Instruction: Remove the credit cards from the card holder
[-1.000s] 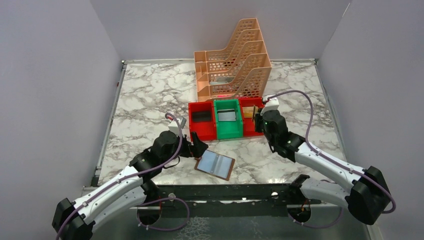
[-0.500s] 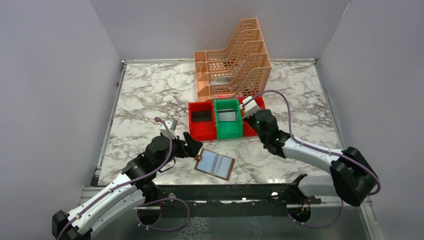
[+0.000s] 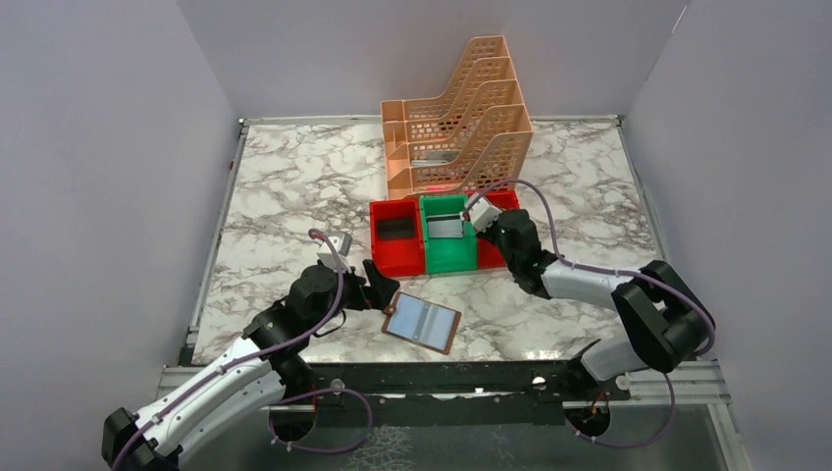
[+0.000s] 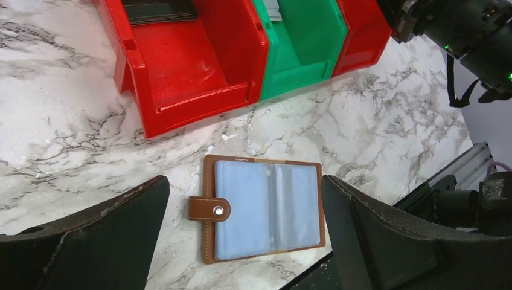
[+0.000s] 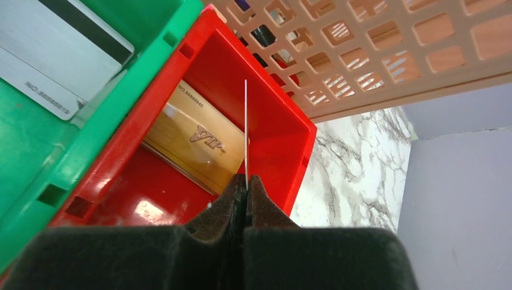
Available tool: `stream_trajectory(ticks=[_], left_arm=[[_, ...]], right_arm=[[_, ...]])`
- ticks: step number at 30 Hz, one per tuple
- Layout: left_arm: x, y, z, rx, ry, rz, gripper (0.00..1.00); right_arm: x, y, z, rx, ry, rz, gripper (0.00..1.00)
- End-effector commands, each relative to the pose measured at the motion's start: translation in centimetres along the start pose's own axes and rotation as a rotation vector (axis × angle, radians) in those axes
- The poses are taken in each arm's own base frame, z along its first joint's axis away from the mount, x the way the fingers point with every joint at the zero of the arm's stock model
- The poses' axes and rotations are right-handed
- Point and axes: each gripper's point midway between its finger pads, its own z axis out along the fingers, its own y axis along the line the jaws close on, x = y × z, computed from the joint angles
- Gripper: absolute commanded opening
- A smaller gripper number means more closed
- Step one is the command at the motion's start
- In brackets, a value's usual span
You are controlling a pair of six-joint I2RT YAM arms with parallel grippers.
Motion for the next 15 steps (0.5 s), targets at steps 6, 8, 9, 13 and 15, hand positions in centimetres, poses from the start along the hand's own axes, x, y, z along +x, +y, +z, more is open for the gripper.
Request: stream_trajectory(ticks=[6, 8, 9, 13, 15], left_arm=[[0.4, -2.1, 0.5, 0.101, 0.057, 0.040, 0.99], [0.8, -2.2, 0.6, 0.113, 0.069, 0.036, 0.99], [0.9, -2.3, 0.6, 0.119, 0.072, 0.033, 0.99], [1.0, -2.5, 0.6, 0.136, 0.066, 0.023, 0.99], [0.9, -2.5, 0.5, 0.138, 0.062, 0.028, 0.99]], right_arm=[[-2.2, -0.6, 2.2, 0.005, -0.108, -0.064, 0.01], [-2.1, -0.9, 2.8, 0.027, -0.097, -0.080, 0.01], [-2.1, -0.9, 3.1, 0.033, -0.090, -0.091, 0.01], [-1.9, -1.3, 4.2, 0.087, -0.093, -0.143, 0.01], [-1.7, -1.2, 4.6, 0.095, -0.085, -0.161, 0.01]])
